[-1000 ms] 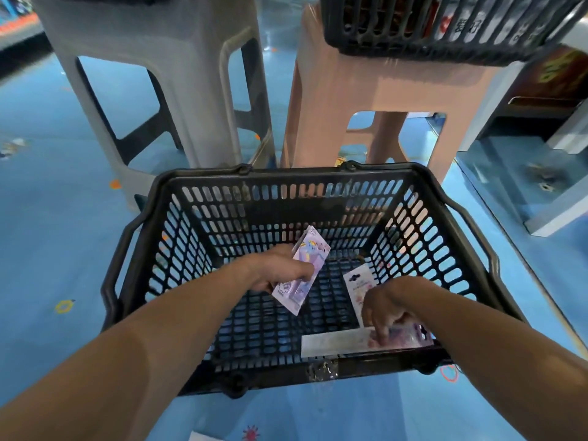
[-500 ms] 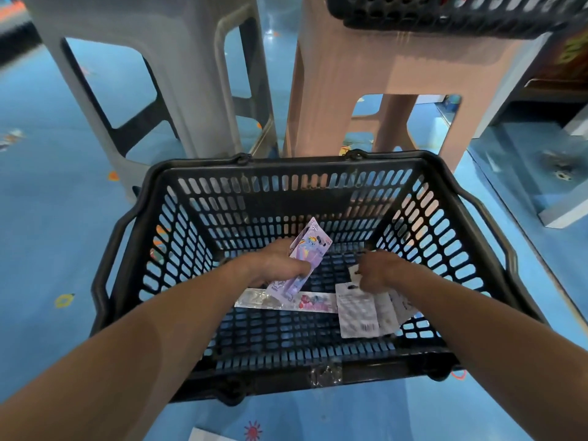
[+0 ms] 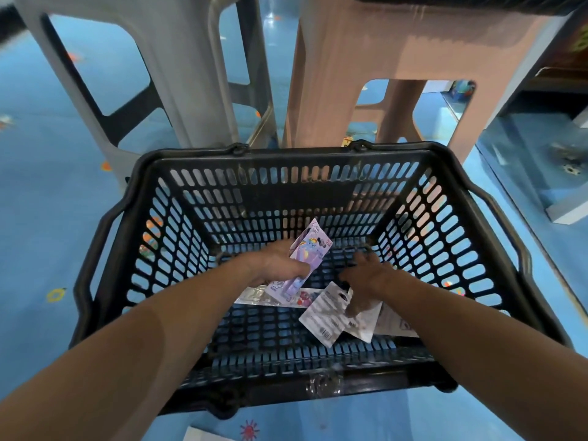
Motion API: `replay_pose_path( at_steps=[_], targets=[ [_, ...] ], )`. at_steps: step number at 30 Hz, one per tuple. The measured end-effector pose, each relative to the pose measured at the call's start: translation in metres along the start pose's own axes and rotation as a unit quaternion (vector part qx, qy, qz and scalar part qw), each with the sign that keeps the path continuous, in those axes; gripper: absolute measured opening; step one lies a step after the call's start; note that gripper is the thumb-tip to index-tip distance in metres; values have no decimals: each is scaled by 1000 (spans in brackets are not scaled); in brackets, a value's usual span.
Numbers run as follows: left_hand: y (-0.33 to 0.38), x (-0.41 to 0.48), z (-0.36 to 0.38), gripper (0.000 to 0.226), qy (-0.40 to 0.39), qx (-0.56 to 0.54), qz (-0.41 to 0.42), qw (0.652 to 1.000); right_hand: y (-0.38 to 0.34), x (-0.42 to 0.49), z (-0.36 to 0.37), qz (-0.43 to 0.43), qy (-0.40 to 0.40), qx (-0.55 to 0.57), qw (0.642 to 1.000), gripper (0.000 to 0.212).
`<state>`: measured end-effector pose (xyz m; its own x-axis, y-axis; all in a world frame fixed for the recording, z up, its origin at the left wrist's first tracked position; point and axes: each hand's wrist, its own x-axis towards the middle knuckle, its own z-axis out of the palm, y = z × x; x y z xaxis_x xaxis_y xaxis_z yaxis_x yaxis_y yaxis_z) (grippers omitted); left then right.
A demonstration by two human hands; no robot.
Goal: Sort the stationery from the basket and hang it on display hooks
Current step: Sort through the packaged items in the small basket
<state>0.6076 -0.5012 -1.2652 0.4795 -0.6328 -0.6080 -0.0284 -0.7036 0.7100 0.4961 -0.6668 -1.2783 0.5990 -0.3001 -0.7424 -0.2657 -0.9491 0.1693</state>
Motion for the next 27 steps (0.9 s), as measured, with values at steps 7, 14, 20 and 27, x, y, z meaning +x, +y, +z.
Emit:
replay_pose_path(
  at_steps=[7, 14, 20, 27],
  targets=[
    [-1, -6, -3, 46, -18, -13, -10, 1000, -15, -4, -6, -95, -55, 142, 984, 44],
    [6, -22, -11, 48, -28, -60, -27, 997, 6, -29, -38, -75, 48, 602, 793, 19],
    [24, -38, -11, 33, -27, -134, -24, 990, -2, -47, -52, -61, 17, 760, 647, 58],
    [32, -42, -17, 15, -15, -231, -33, 972, -6, -64, -57, -114, 30, 739, 663, 8]
  ],
)
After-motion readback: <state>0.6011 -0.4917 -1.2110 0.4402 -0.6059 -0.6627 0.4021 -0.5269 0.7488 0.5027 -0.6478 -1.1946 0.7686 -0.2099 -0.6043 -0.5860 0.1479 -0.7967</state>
